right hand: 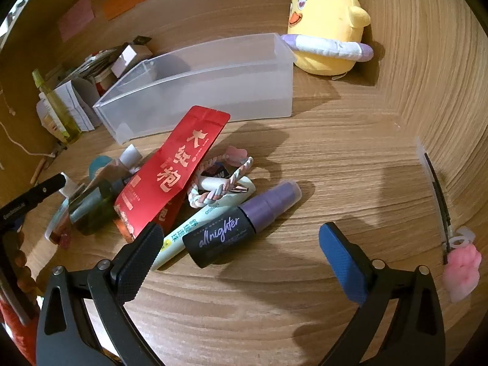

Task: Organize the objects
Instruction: 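Grasp the white tape roll with the left gripper while the right grasps the purple-capped spray bottle, then carry both items into the clear box and open both grippers, then withdraw both grippers from the box back toward the item pile, then grasp the pale green tube with the left gripper while the right grasps a white pen, then lower both held items into the clear box and open both grippers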

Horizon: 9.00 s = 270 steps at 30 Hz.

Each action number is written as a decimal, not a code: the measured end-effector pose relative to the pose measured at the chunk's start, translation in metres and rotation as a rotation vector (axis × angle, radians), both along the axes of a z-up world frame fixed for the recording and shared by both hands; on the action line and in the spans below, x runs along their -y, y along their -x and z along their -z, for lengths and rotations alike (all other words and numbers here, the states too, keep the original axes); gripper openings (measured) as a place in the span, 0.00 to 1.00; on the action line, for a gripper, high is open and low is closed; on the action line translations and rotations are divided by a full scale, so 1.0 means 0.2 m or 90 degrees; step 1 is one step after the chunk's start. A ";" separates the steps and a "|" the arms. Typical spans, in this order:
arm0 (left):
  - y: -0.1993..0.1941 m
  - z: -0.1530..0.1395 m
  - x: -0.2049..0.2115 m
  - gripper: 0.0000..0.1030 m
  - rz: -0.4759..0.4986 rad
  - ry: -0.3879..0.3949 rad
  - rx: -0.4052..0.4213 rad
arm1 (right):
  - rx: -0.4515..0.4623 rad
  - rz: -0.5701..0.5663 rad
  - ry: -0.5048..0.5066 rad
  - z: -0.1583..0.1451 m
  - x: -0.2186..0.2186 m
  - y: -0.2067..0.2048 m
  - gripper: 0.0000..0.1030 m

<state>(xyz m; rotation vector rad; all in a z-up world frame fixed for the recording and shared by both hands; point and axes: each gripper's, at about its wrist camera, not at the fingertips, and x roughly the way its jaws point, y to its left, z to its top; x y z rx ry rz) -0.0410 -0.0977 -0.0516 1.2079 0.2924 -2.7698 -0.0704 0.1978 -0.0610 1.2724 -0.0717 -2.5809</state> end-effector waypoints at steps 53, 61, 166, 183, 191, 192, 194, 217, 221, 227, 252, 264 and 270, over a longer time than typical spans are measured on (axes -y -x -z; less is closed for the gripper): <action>0.19 -0.58 -0.30 0.37 0.076 0.034 -0.191 | -0.208 -0.012 0.003 -0.50 0.00 0.27 0.23; 0.34 -0.64 -0.32 0.37 0.074 0.050 -0.194 | -0.236 -0.030 0.024 -0.62 0.05 0.39 0.23; 0.15 -0.20 -0.11 0.95 0.067 0.096 -0.019 | -0.112 -0.086 -0.092 -0.23 0.15 0.21 0.79; -0.13 0.00 0.08 0.95 -0.006 0.096 0.017 | 0.012 -0.030 -0.036 -0.01 0.06 0.11 0.79; -0.17 0.07 0.13 0.95 -0.006 0.076 0.034 | 0.009 -0.011 -0.055 0.01 0.04 0.07 0.79; -0.17 0.08 0.13 0.95 -0.006 0.078 0.036 | 0.003 -0.010 -0.067 0.00 0.04 0.07 0.79; -0.19 0.09 0.13 0.95 -0.004 0.078 0.037 | 0.000 -0.007 -0.082 -0.01 0.04 0.07 0.79; -0.17 0.13 0.09 0.49 0.043 0.081 0.024 | 0.007 -0.021 -0.112 0.04 0.10 0.03 0.63; -0.15 0.12 0.09 0.30 0.048 0.081 0.018 | -0.002 -0.020 -0.114 0.04 0.06 0.02 0.49; -0.15 0.11 0.07 0.24 0.057 0.088 0.016 | -0.011 -0.007 -0.113 0.03 0.03 0.03 0.17; 0.00 -0.30 -0.15 0.24 0.091 0.067 -0.125 | -0.126 0.042 -0.057 -0.26 -0.10 0.10 0.14; 0.13 -0.46 -0.24 0.24 0.106 0.048 -0.164 | -0.219 0.027 -0.035 -0.49 -0.09 0.17 0.14; 0.21 -0.53 -0.27 0.24 0.113 0.050 -0.176 | -0.254 0.011 -0.020 -0.59 -0.04 0.25 0.14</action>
